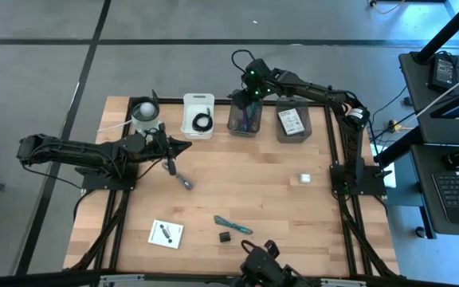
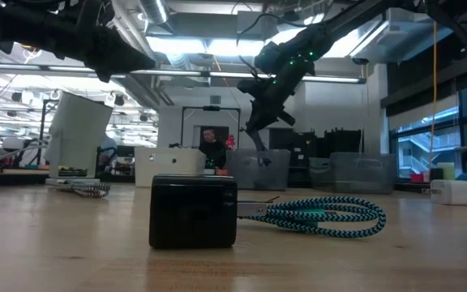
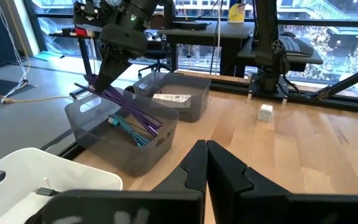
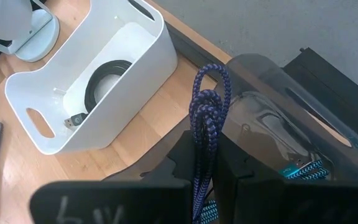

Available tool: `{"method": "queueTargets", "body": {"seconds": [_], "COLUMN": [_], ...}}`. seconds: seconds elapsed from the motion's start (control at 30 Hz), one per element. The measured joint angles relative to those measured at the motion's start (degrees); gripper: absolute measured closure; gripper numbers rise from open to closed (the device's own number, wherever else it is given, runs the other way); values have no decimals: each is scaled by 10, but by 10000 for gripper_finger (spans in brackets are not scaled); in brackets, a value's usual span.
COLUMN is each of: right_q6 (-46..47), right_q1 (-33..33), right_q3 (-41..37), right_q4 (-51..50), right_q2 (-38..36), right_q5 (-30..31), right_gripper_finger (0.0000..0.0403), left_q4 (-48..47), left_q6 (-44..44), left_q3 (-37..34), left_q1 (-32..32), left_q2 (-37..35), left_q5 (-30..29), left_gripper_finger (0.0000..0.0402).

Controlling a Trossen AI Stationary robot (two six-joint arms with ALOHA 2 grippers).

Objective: Pick and place items into bin
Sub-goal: Put the violet charger cable into the left black bin

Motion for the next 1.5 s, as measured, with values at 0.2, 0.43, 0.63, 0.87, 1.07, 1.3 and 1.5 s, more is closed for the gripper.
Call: {"method": "queueTargets", "body": {"seconds": [0.2,0.43,0.63,0.87,1.07,1.3,1.5], "right_q6": [-1,-6,-33,-49,-46,-14,56], "right_q1": [0,1,42,106,159,242,295], "right_q3": [0,0,0,0,0,0,-97], "right_q4": [24,24,22,-14,-108,-208,-201], "right_q2": [-29,-94,-152,-196,-206,-206,-229], "right_q5": [19,32,83,126,135,204,224], "right_gripper_finger": [379,379,380,380,380,378,381], "left_q4": [0,3,3,3,3,2,1], "left_q6": [0,0,4,9,10,11,11], "left_q3": [0,0,0,0,0,0,0], "left_q1": [0,0,0,0,-1,-1,-1], "left_q2": [0,0,0,0,0,0,0], "left_q5": [1,1,1,16,30,40,55], "left_gripper_finger": [400,400,400,400,400,400,400]}}
